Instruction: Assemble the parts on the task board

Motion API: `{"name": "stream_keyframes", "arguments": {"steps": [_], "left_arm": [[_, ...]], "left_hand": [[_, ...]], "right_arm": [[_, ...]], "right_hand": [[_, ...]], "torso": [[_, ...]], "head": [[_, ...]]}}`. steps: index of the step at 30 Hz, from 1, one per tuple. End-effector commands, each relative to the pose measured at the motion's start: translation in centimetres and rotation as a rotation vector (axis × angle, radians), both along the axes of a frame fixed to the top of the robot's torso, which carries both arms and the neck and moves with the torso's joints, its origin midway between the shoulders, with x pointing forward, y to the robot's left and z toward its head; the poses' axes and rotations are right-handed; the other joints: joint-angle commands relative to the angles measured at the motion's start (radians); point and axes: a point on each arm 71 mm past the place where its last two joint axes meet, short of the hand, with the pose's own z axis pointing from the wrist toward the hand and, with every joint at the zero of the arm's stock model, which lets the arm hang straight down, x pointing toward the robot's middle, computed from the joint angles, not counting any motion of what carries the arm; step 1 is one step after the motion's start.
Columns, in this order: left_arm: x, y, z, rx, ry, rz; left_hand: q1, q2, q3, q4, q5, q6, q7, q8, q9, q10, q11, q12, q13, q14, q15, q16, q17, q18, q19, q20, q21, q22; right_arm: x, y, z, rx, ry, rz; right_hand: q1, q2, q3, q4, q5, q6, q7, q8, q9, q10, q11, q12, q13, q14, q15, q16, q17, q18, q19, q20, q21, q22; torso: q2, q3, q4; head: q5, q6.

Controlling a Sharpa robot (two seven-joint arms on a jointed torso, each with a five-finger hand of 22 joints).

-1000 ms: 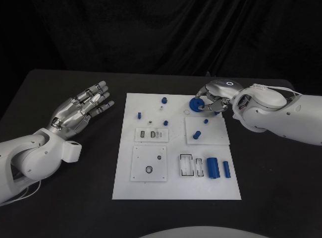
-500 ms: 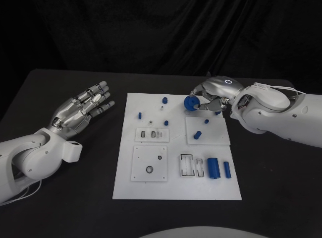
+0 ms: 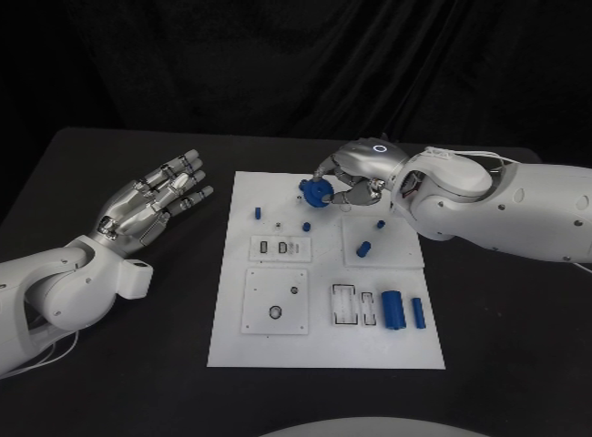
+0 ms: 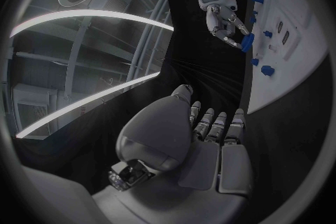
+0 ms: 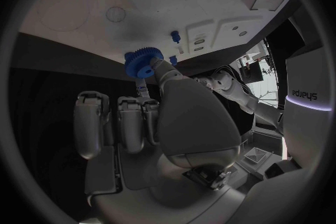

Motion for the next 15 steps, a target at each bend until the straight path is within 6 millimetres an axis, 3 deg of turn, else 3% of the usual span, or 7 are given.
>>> {"name": "stream_keyframes", "arguments": {"steps": [1, 5, 10, 15], "left_arm": [[-0.1, -0.1, 0.6, -0.063, -0.06, -0.003], [-0.1, -0.1, 0.5, -0.062, -0.059, -0.004], [-0.1, -0.2, 0.5, -0.062, -0.059, -0.005], [0.0, -0.2, 0.5, -0.063, -0.059, -0.007]], "left_hand": [[0.006, 0.006, 0.006, 0.002, 0.005, -0.004, 0.001, -0.003, 0.0, -0.005, 0.003, 0.004, 0.0, -0.001, 0.004, 0.006, 0.001, 0.004, 0.0, 0.009, 0.004, 0.0], [0.006, 0.005, 0.009, 0.001, 0.005, -0.003, 0.002, -0.003, 0.0, -0.005, 0.004, 0.004, 0.0, 0.0, 0.005, 0.006, 0.002, 0.003, 0.001, 0.009, 0.005, 0.0], [0.006, 0.005, 0.009, 0.001, 0.005, -0.003, 0.002, -0.003, 0.0, -0.005, 0.004, 0.004, 0.0, 0.0, 0.005, 0.006, 0.002, 0.003, 0.001, 0.009, 0.005, 0.0], [0.005, 0.005, 0.01, 0.001, 0.005, -0.003, 0.002, -0.003, 0.0, -0.005, 0.004, 0.004, 0.0, 0.0, 0.006, 0.006, 0.002, 0.003, 0.001, 0.009, 0.005, 0.0]], "right_arm": [[0.5, 0.6, -0.2, -0.039, 0.017, 0.019], [1.0, 1.4, -0.3, -0.052, 0.023, 0.028], [1.4, 2.2, -0.6, -0.068, 0.036, 0.035], [1.8, 2.8, -0.8, -0.081, 0.046, 0.034]], "right_hand": [[-0.009, -0.002, -0.001, 0.003, -0.004, 0.104, -0.053, 0.069, 0.135, 0.102, 0.004, 0.003, 0.263, 0.093, 0.003, -0.005, 0.229, -0.005, 0.027, 0.001, -0.006, 0.179], [-0.012, -0.002, -0.002, 0.004, -0.005, 0.098, -0.051, 0.064, 0.135, 0.102, 0.005, 0.003, 0.263, 0.093, 0.003, -0.006, 0.229, -0.005, 0.027, 0.002, -0.007, 0.179], [-0.014, -0.002, -0.002, 0.005, -0.008, 0.092, -0.049, 0.059, 0.135, 0.102, 0.007, 0.003, 0.263, 0.092, 0.005, -0.006, 0.228, -0.005, 0.027, 0.003, -0.007, 0.179], [-0.016, -0.002, -0.001, 0.005, -0.012, 0.079, -0.045, 0.047, 0.134, 0.102, 0.007, 0.003, 0.263, 0.091, 0.006, -0.009, 0.225, -0.004, 0.025, 0.004, -0.011, 0.177]], "torso": [[0.0, 0.0003, -0.0002], [0.001, 0.0012, 0.0013], [0.0, -0.0008, 0.0035], [0.0, -0.0007, 0.0024]], "head": [[-0.001, -0.002], [-0.001, -0.003], [-0.002, -0.007], [0.001, -0.006]]}}
